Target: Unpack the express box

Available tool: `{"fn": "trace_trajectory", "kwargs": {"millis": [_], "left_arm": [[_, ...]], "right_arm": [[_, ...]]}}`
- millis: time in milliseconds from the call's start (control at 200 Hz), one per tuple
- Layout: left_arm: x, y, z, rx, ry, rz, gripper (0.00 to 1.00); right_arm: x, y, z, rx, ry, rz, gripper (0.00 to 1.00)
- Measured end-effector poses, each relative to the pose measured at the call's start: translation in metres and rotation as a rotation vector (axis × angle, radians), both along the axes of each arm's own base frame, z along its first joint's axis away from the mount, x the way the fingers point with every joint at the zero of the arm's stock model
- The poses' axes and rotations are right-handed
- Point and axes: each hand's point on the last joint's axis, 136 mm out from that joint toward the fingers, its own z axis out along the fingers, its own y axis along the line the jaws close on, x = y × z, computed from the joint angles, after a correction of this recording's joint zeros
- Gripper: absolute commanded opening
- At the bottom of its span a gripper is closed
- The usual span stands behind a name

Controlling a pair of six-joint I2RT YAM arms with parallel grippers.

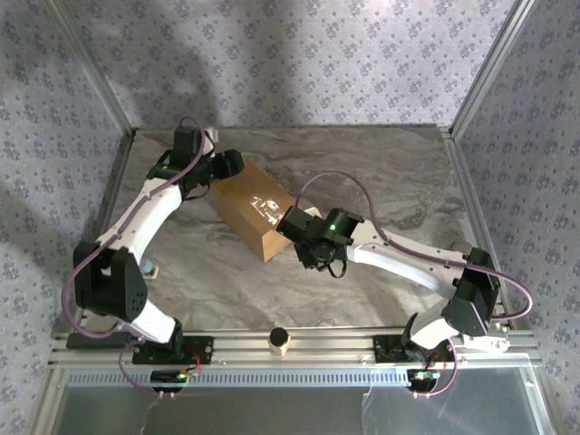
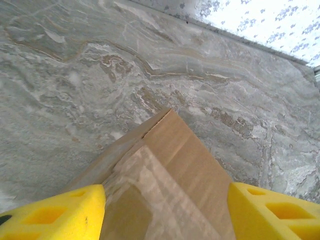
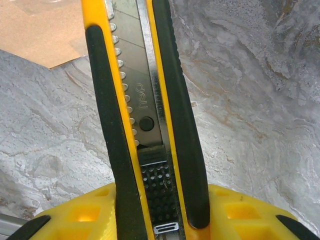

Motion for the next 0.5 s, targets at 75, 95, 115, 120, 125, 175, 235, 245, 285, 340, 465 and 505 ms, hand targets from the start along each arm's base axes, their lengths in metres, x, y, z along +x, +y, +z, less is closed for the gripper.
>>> {"fn": "trace_trajectory", "kwargs": {"millis": [75, 95, 115, 120, 125, 175, 235, 245, 285, 340, 465, 505], "left_arm": [[-0.014, 0.007, 0.013, -0.005, -0.025, 0.012, 0.65], [-0.019, 0.008, 0.016, -0.008, -0.031, 0.015, 0.65], [-0.025, 0.010, 0.019, -0.011, -0.037, 0.015, 0.65], [-0.026, 0.010, 0.020, -0.011, -0.038, 0.015, 0.65], [-0.028, 0.011, 0.020, -0.012, -0.038, 0.016, 0.65], [-0.042, 0.014, 0.025, -0.018, -0.049, 0.019, 0.65], [-0.062, 0.018, 0.027, -0.025, -0.056, 0.018, 0.65], [-0.065, 0.018, 0.027, -0.026, -0.054, 0.018, 0.65], [-0.079, 0.020, 0.025, -0.030, -0.053, 0.016, 0.64], [-0.097, 0.020, 0.019, -0.030, -0.036, 0.007, 0.63], [-0.138, 0.019, -0.003, -0.038, 0.015, -0.013, 0.62], [-0.149, 0.019, -0.009, -0.046, 0.031, -0.015, 0.61]], "right_arm": [[0.000, 0.000, 0.000, 0.001, 0.000, -0.001, 0.00], [0.000, 0.000, 0.000, 0.001, 0.000, -0.002, 0.00], [0.000, 0.000, 0.000, 0.002, 0.000, -0.003, 0.00], [0.000, 0.000, 0.000, 0.002, 0.000, -0.003, 0.00], [0.000, 0.000, 0.000, 0.002, 0.000, -0.004, 0.00], [0.000, 0.000, 0.000, 0.003, 0.000, -0.007, 0.00], [0.000, 0.000, 0.000, 0.005, 0.001, -0.011, 0.00], [0.000, 0.000, 0.000, 0.005, 0.001, -0.011, 0.00], [0.000, 0.000, 0.000, 0.006, 0.002, -0.013, 0.00], [0.000, 0.000, 0.000, 0.007, 0.003, -0.013, 0.00], [0.000, 0.001, 0.000, 0.008, 0.003, -0.013, 0.00], [0.000, 0.001, 0.000, 0.010, 0.003, -0.013, 0.00]]}}
